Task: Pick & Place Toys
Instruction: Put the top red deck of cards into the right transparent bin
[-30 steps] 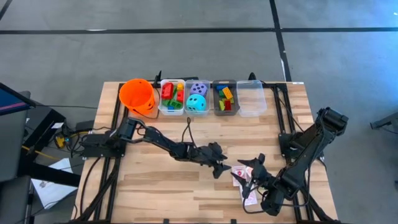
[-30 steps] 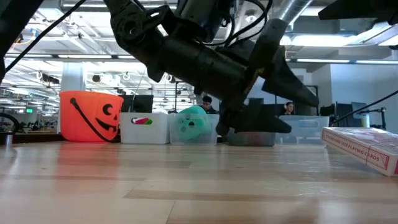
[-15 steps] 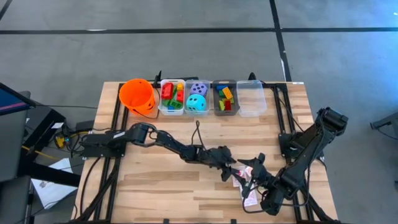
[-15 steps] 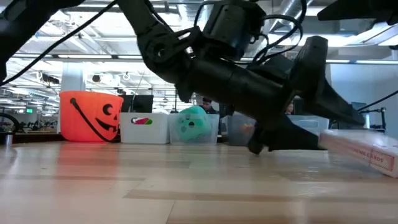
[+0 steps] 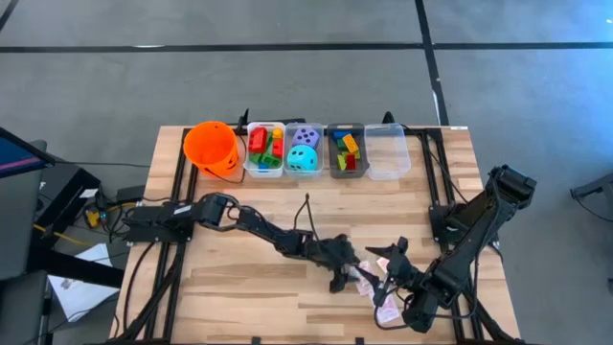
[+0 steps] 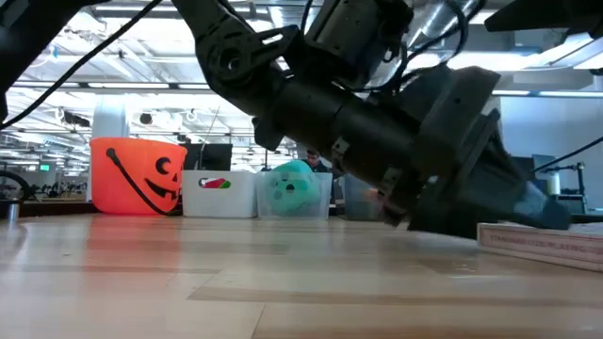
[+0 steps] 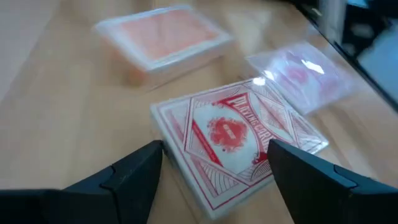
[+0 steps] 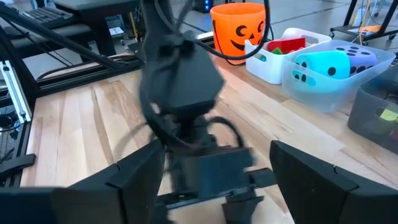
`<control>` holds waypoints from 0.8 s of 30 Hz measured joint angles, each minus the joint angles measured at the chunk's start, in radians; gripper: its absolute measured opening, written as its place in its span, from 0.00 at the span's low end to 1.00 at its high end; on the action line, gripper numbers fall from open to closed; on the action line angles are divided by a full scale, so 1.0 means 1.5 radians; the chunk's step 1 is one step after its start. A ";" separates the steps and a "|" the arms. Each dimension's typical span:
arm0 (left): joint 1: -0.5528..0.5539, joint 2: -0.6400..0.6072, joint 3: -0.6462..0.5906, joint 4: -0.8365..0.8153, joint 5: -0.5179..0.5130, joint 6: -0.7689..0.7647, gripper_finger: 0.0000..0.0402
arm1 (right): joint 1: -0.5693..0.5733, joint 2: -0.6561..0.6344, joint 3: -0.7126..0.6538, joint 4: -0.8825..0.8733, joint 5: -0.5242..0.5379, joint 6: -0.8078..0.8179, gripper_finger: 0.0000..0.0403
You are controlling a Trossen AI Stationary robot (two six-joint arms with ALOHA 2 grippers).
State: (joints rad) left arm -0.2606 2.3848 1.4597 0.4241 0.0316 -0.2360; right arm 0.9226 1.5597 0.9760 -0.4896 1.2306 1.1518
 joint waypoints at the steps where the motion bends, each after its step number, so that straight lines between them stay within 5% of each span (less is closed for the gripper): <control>1: -0.005 0.000 0.000 0.000 -0.002 0.039 0.71 | 0.000 0.000 0.000 0.000 -0.001 0.000 0.70; 11: -0.016 -0.002 0.002 -0.015 0.001 0.322 0.71 | 0.000 0.000 0.000 0.000 -0.019 0.000 0.70; 18: -0.005 -0.019 -0.003 -0.002 0.001 0.442 0.71 | 0.001 0.000 0.000 0.000 -0.029 0.000 0.70; 24: 0.017 -0.097 -0.006 -0.104 0.031 0.505 0.71 | 0.000 0.000 0.000 -0.001 -0.034 -0.025 0.70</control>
State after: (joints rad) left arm -0.2354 2.2397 1.4509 0.2679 0.0778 0.5222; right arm 0.9233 1.5597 0.9760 -0.4904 1.1792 1.1145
